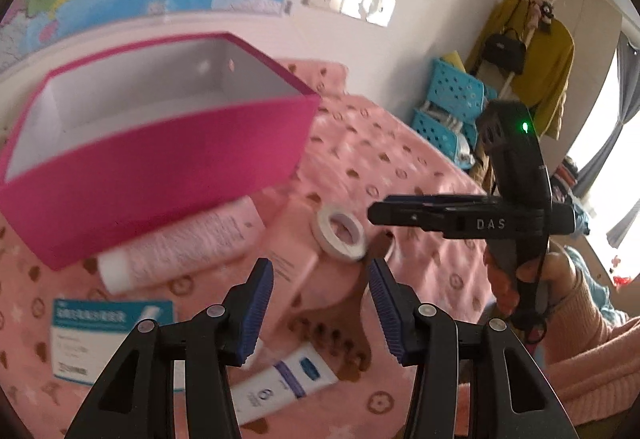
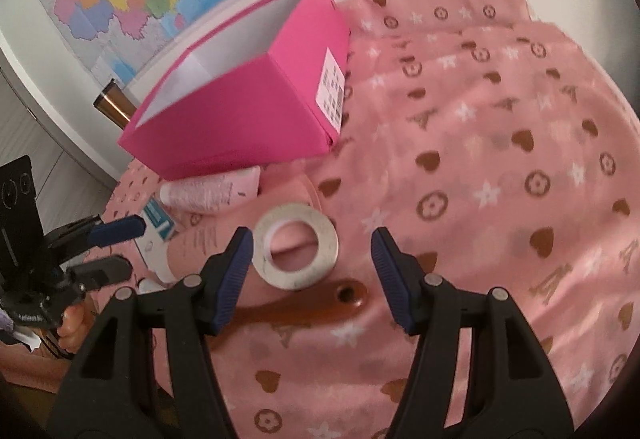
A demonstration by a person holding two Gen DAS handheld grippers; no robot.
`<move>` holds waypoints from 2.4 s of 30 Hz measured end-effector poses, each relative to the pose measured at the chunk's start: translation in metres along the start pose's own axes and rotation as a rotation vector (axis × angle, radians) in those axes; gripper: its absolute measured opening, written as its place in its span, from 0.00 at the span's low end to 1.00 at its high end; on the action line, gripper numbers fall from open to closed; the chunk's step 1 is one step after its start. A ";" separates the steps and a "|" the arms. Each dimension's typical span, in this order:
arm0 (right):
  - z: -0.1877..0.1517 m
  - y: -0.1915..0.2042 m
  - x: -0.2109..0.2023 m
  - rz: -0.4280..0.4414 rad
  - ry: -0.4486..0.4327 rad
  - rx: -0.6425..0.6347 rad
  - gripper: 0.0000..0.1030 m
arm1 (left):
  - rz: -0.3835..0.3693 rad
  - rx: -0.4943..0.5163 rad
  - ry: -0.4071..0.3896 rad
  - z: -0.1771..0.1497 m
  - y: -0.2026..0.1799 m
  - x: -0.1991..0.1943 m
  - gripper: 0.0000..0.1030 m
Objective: Organize rigid objects
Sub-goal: 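Move the right gripper back to the brown wooden comb and grasp its handle, then lift the wooden comb with the right gripper and release it into the pink box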
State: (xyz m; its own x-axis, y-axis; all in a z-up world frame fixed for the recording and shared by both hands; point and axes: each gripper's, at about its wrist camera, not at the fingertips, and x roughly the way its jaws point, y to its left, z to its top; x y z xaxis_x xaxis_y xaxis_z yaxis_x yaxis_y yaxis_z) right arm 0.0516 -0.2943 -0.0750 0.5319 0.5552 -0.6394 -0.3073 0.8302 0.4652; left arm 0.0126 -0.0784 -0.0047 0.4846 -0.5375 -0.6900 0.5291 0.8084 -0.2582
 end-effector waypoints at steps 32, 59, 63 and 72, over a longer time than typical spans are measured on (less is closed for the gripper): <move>-0.021 -0.001 -0.004 0.255 -0.095 0.044 0.61 | 0.074 0.025 0.162 -0.037 -0.013 0.048 0.50; -0.039 -0.031 -0.001 0.147 -0.065 0.171 0.48 | 0.084 0.005 0.137 -0.037 -0.010 0.046 0.48; -0.044 -0.028 -0.002 0.219 -0.067 0.198 0.53 | 0.095 0.009 0.139 -0.036 -0.012 0.047 0.48; -0.054 -0.018 -0.010 0.131 -0.062 0.145 0.52 | 0.119 -0.005 0.129 -0.035 -0.011 0.050 0.41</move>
State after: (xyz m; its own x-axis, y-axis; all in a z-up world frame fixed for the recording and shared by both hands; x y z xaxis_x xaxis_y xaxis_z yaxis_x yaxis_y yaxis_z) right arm 0.0098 -0.3123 -0.1102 0.5440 0.6498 -0.5308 -0.2623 0.7326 0.6281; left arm 0.0067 -0.1057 -0.0603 0.4501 -0.4033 -0.7967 0.4695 0.8658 -0.1730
